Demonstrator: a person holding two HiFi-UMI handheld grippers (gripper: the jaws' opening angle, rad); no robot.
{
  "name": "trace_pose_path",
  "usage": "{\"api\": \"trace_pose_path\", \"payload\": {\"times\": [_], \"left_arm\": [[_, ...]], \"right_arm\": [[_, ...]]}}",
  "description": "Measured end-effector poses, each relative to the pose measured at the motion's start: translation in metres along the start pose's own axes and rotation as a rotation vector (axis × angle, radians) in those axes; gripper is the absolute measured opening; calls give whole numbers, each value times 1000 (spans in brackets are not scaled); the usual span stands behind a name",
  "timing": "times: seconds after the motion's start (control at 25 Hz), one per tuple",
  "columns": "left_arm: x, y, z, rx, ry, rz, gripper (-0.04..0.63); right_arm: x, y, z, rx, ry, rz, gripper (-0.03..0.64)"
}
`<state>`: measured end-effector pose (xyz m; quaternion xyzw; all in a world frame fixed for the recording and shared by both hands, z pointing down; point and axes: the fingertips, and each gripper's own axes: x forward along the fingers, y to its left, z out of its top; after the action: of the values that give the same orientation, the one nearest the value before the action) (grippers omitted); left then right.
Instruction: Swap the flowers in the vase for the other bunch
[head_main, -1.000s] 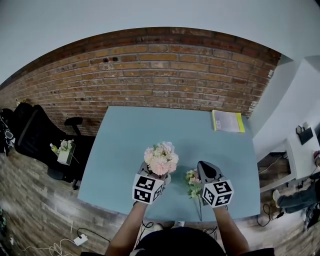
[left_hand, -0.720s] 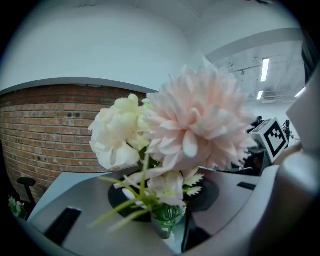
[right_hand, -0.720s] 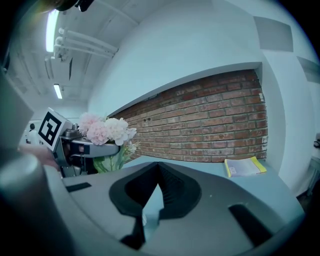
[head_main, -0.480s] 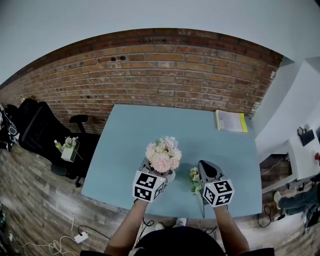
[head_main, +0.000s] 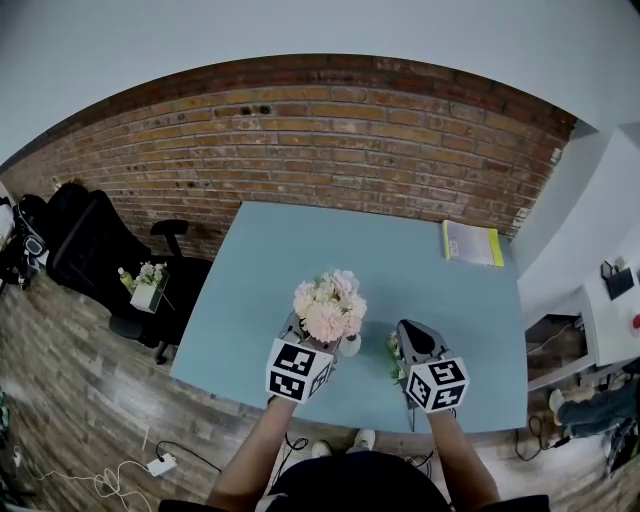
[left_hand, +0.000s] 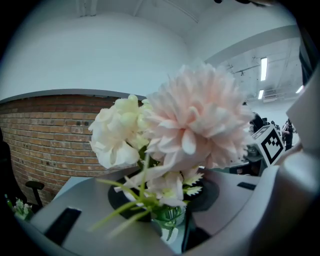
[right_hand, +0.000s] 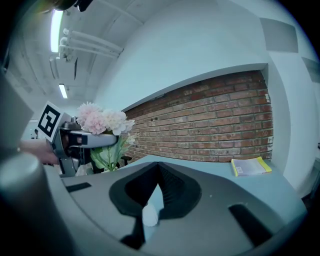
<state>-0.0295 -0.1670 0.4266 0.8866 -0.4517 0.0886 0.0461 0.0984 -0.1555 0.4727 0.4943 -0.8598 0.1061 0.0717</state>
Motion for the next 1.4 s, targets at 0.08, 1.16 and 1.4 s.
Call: {"api": "trace_pose_path", "payload": {"times": [0.08,1.16,1.4], "left_arm": [[-6,4,-3,-3,5,11,138],[-82,92,-46,-69,86,237,138],[-91,103,-66,-82,130,268,138]], "right_arm": [[2,6,1,-4,1,11,6],[71,90,-1,-33,37,210,6],[85,101,-4,-43,52,243,6]]}}
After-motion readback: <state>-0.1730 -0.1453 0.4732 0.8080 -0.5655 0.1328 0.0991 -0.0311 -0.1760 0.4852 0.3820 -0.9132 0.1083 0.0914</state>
